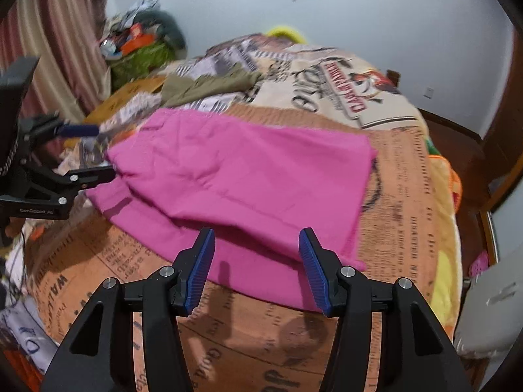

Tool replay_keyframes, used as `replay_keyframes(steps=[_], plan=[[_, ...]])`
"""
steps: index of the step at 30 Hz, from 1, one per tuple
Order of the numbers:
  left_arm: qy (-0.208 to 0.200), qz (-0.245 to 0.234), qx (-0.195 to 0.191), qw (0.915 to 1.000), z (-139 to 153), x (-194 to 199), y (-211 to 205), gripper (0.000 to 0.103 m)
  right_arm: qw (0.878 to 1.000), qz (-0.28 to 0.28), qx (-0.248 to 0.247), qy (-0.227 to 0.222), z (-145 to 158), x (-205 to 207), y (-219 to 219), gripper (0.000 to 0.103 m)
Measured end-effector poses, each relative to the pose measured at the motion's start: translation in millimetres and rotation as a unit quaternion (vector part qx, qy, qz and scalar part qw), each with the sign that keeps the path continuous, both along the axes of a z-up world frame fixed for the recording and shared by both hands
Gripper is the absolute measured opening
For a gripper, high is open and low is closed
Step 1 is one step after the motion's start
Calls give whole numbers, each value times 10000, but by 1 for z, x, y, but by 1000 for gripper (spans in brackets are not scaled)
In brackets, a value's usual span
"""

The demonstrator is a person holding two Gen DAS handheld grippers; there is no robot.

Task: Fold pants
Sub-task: 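Open both grippers and release the folded trousers onto the bed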

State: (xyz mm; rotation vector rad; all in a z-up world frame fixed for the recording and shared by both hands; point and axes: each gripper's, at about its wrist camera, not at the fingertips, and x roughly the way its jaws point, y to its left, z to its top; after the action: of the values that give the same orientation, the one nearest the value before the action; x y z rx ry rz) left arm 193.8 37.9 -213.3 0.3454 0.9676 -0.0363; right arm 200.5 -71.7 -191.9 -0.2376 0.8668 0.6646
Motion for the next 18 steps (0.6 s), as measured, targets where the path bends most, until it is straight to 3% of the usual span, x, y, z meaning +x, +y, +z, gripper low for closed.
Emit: replay_keyframes(steps=[7, 17, 18], plan=[[261, -287, -27, 9992, -19, 13, -19, 77, 9979, 248, -582, 148, -24, 3, 23, 50], [352, -421, -51, 9985, -27, 23, -31, 77, 9989, 231, -297, 292, -27, 26, 32, 49], [345, -431, -49, 9985, -27, 23, -31, 77, 9990, 193, -203, 357, -28, 29, 31, 42]])
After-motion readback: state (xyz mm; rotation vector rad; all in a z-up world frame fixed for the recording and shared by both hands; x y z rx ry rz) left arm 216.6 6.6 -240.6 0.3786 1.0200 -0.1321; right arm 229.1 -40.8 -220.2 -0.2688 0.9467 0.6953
